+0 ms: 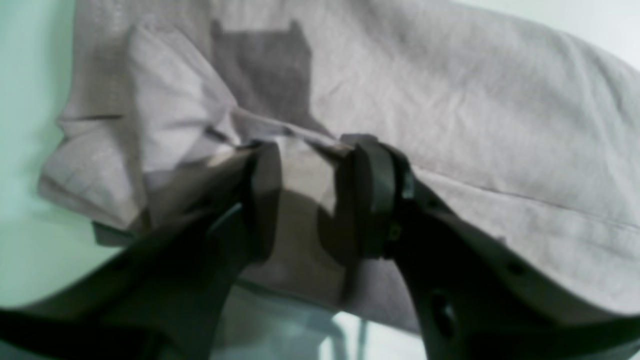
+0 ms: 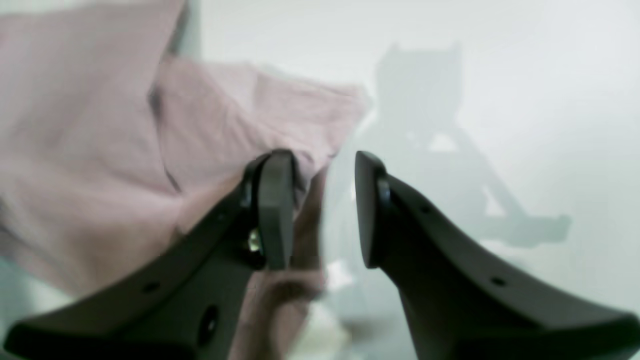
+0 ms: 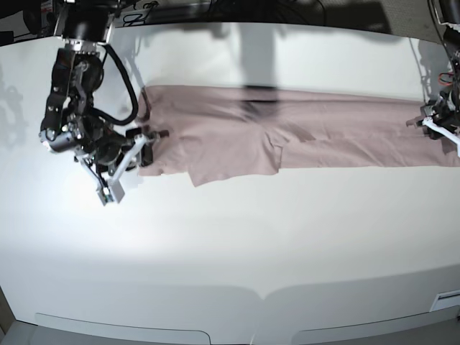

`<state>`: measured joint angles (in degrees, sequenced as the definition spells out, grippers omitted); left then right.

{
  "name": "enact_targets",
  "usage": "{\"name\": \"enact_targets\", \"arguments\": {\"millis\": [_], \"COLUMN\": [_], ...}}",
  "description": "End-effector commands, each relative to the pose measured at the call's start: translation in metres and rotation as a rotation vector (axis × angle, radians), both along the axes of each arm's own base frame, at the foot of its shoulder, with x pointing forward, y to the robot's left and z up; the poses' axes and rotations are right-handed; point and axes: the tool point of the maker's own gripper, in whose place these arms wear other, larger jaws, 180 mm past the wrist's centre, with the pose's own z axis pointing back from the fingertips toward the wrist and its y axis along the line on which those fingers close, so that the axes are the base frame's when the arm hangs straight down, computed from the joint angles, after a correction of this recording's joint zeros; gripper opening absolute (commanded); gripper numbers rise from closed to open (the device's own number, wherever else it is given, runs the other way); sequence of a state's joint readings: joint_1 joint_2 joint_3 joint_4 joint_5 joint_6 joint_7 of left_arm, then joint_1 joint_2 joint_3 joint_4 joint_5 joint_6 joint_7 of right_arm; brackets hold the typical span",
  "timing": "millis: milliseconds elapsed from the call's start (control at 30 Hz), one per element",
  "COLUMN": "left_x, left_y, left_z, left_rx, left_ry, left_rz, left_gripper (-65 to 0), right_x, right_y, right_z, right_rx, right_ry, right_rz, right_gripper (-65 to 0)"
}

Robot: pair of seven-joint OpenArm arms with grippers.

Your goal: Fold the T-shirt properly

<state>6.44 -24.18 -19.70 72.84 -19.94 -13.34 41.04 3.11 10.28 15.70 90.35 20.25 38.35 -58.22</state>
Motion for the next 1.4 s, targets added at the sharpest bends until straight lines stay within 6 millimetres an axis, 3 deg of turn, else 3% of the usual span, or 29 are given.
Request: {"name": "enact_targets", "arguments": {"millis": [0,100,233,433,733,867,967,1067,1233,1367], "left_x": [-0.016,-0.006,0.008,0.038,0.044,0.052,0.049,0.041,0.038,0.038], "left_y": [-0.004,0.001,0.000,0.006,0.072,0.091,0.102,0.108,0.089,0.086], "left_z": [-0.012,-0.001,0.022,0.077,0.139,0.161,0.156,0.136,0.118,0.119], "left_rx": [-0.014,0.007,0.039,0.140,0.363,0.415,0.335,0.203,-0.068,-0.095], "left_ry": [0.093,0.069,0.032,-0.091,-0.054,-0.088,-0.095,-0.065,-0.059,-0.050], "left_rz": [-0.018,-0.027,-0.064,-0.139,-0.182,-0.192,-0.155,-0.145,-0.164,-0.162], "left_gripper": [-40.7,-40.7,-40.7,-40.7,-37.9,-37.9,-37.9,-37.9,-38.0,-38.0], "right_x": [0.018,0.030,0.036,0.040,0.034,0.031,0.028,0.027,0.027,0.027], "right_y": [0.006,0.020,0.024,0.025,0.052,0.062,0.067,0.067,0.067,0.067], "right_z": [0.022,0.037,0.044,0.060,0.124,0.140,0.144,0.142,0.143,0.142], "right_rx": [0.035,0.093,0.093,0.079,0.137,0.175,0.202,0.199,0.200,0.198], "right_ry": [-0.070,-0.099,-0.119,-0.170,-0.318,-0.361,-0.359,-0.352,-0.353,-0.352], "right_rz": [0.012,0.041,0.053,0.062,0.163,0.195,0.216,0.217,0.218,0.217], "right_gripper": [-43.8,-43.8,-43.8,-43.8,-43.8,-43.8,-43.8,-43.8,-43.8,-43.8]}}
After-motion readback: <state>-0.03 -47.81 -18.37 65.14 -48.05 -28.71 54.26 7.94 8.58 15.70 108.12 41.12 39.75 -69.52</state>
